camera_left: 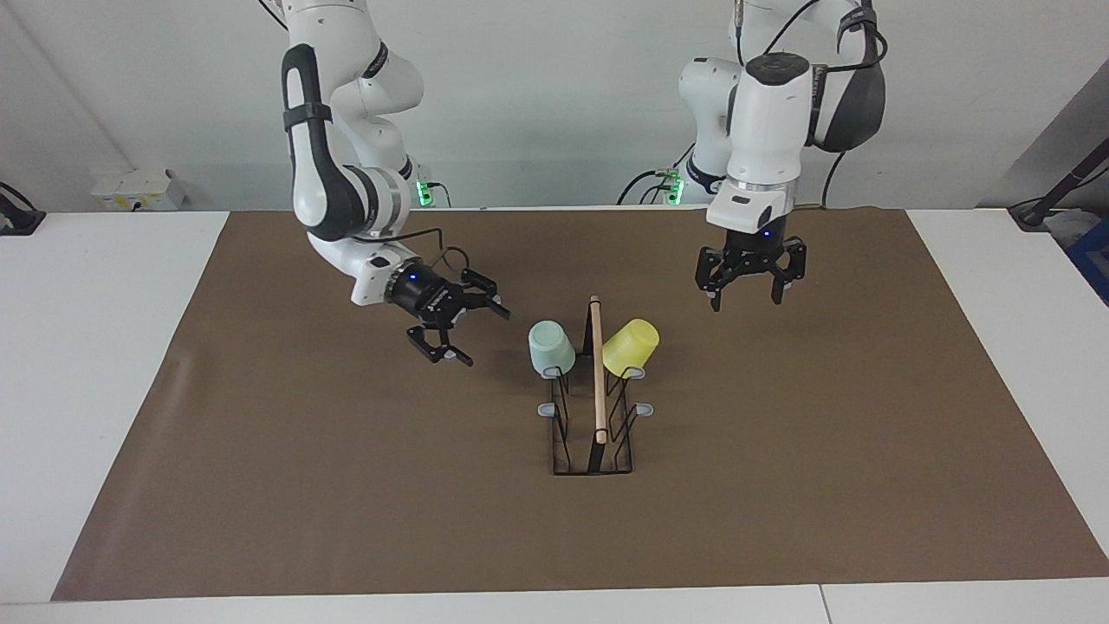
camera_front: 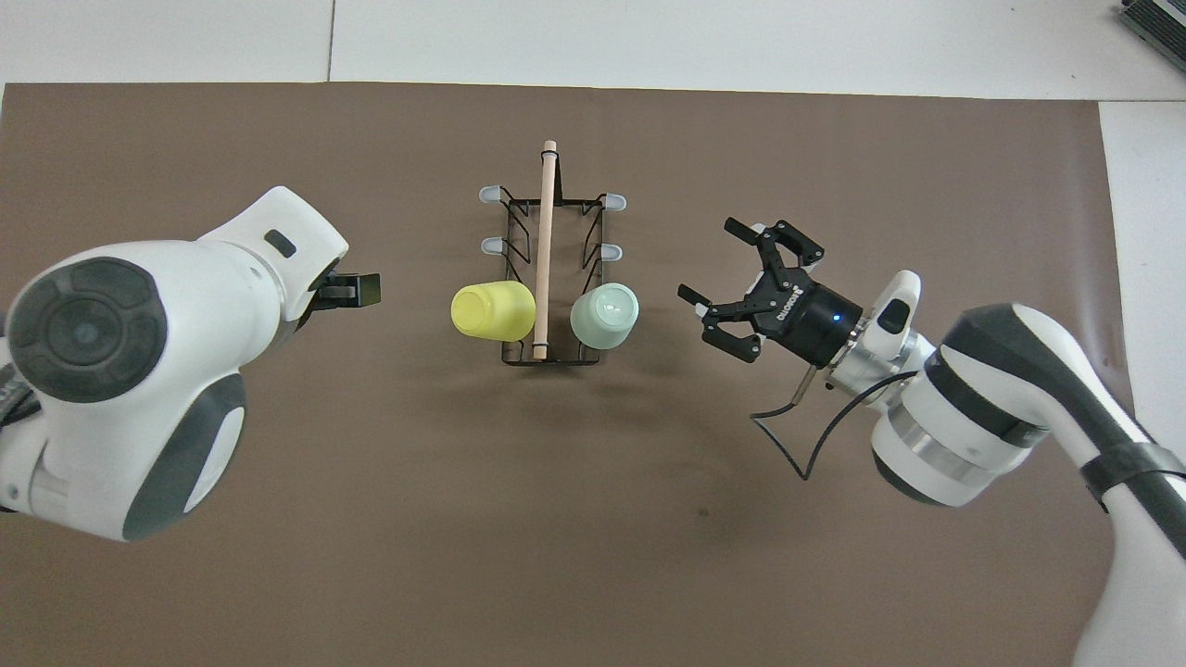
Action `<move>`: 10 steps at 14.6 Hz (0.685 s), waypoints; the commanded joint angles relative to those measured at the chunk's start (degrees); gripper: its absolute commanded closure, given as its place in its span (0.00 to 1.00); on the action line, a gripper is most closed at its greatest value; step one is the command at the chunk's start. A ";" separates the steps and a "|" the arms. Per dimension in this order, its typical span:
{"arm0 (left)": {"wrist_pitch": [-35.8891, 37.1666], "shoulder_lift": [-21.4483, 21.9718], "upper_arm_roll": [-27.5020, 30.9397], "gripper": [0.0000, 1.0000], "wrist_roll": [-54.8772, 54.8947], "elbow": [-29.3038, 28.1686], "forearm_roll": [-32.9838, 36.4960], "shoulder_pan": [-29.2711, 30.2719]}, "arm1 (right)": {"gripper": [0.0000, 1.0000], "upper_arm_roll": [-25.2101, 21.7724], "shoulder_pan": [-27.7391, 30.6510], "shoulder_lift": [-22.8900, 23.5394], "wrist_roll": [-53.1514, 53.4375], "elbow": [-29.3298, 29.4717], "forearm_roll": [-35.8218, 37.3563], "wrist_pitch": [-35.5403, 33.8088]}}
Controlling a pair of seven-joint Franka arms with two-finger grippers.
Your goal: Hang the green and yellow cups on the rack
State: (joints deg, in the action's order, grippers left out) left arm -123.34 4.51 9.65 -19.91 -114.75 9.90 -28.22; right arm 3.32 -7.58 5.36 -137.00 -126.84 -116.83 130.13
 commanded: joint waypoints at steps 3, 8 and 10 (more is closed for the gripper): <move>12.40 1.21 0.02 0.00 21.62 3.90 -7.08 9.21 | 0.00 0.64 11.78 0.43 3.23 4.92 29.67 -0.05; 23.99 -1.77 0.11 0.00 32.20 13.03 -11.56 16.78 | 0.00 0.37 15.67 1.58 16.28 12.22 60.61 0.74; 29.88 -4.49 0.11 0.00 33.88 19.79 -11.57 17.58 | 0.00 0.28 15.84 1.32 25.60 14.07 72.47 1.17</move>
State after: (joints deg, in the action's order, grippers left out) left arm -99.67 4.27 10.26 11.71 -103.11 -0.47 -11.65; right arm 3.10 7.97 5.88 -119.07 -115.46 -53.39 130.54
